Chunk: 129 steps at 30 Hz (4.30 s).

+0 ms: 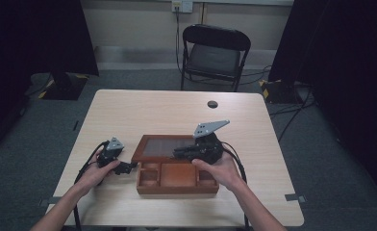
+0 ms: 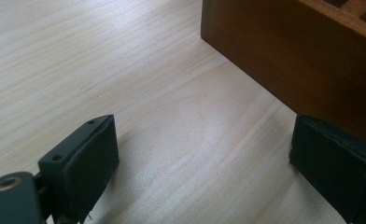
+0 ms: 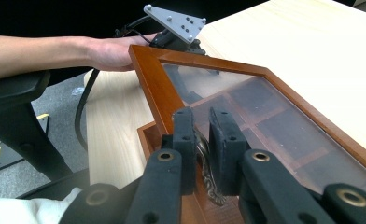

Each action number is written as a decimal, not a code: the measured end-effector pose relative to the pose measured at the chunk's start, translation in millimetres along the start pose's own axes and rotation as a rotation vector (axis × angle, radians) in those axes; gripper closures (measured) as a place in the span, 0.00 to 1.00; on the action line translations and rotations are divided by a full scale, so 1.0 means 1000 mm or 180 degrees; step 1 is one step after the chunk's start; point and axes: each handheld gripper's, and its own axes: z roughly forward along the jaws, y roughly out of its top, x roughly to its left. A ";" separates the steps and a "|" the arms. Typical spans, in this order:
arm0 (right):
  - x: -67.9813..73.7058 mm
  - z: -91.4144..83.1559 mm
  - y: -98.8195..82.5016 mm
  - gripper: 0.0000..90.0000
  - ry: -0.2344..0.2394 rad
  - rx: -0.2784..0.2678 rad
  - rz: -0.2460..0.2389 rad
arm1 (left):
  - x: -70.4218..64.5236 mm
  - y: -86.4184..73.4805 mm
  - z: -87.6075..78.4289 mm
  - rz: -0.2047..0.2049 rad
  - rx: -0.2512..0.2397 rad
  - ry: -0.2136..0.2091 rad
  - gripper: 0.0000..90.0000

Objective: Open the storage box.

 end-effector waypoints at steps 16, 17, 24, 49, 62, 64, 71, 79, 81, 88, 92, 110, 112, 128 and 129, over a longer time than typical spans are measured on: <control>-0.004 -0.003 0.009 0.91 -0.0038 -0.0048 0.0044 | 0.000 0.001 0.000 0.0023 0.0040 0.0014 0.07; -0.004 -0.003 0.009 0.91 -0.0030 -0.0051 0.0046 | 0.000 0.001 0.000 0.0027 0.0043 0.0015 0.07; -0.005 -0.004 0.011 0.91 -0.0028 -0.0048 0.0049 | 0.000 0.001 0.000 0.0015 0.0034 0.0014 0.07; -0.011 -0.006 0.022 0.91 -0.0053 -0.0058 0.0081 | 0.000 0.001 0.000 0.0015 0.0035 0.0014 0.07; -0.014 -0.007 0.024 0.91 -0.0059 -0.0116 0.0090 | 0.000 0.001 0.001 0.0018 0.0041 0.0003 0.06; -0.014 -0.008 0.024 0.91 -0.0068 -0.0130 0.0096 | 0.000 0.001 0.001 0.0010 0.0030 -0.0008 0.06; -0.013 -0.006 0.025 0.91 -0.0087 -0.0141 0.0090 | 0.000 0.001 0.001 0.0011 0.0037 -0.0007 0.06; -0.014 -0.005 0.027 0.91 -0.0113 -0.0156 0.0098 | 0.000 0.001 0.001 0.0016 0.0041 -0.0006 0.06; -0.015 -0.005 0.027 0.91 -0.0118 -0.0156 0.0096 | 0.000 0.001 0.001 0.0016 0.0041 -0.0006 0.06; -0.016 -0.004 0.028 0.90 -0.0152 -0.0171 0.0099 | 0.000 0.001 0.001 0.0016 0.0043 -0.0006 0.06; -0.016 -0.005 0.030 0.90 -0.0211 -0.0197 0.0081 | 0.000 0.001 0.001 0.0016 0.0042 -0.0005 0.06; -0.018 -0.007 0.036 0.87 -0.0313 -0.0247 0.0032 | 0.000 0.001 0.001 0.0016 0.0040 -0.0004 0.06; -0.019 -0.007 0.037 0.87 -0.0316 -0.0254 0.0028 | 0.000 0.001 0.001 0.0015 0.0043 -0.0002 0.06; -0.022 -0.009 0.042 0.85 -0.0387 -0.0290 0.0029 | -0.001 0.001 0.001 -0.0002 0.0042 0.0005 0.06; -0.022 -0.009 0.042 0.85 -0.0392 -0.0292 0.0027 | -0.001 0.001 0.001 -0.0002 0.0042 0.0005 0.06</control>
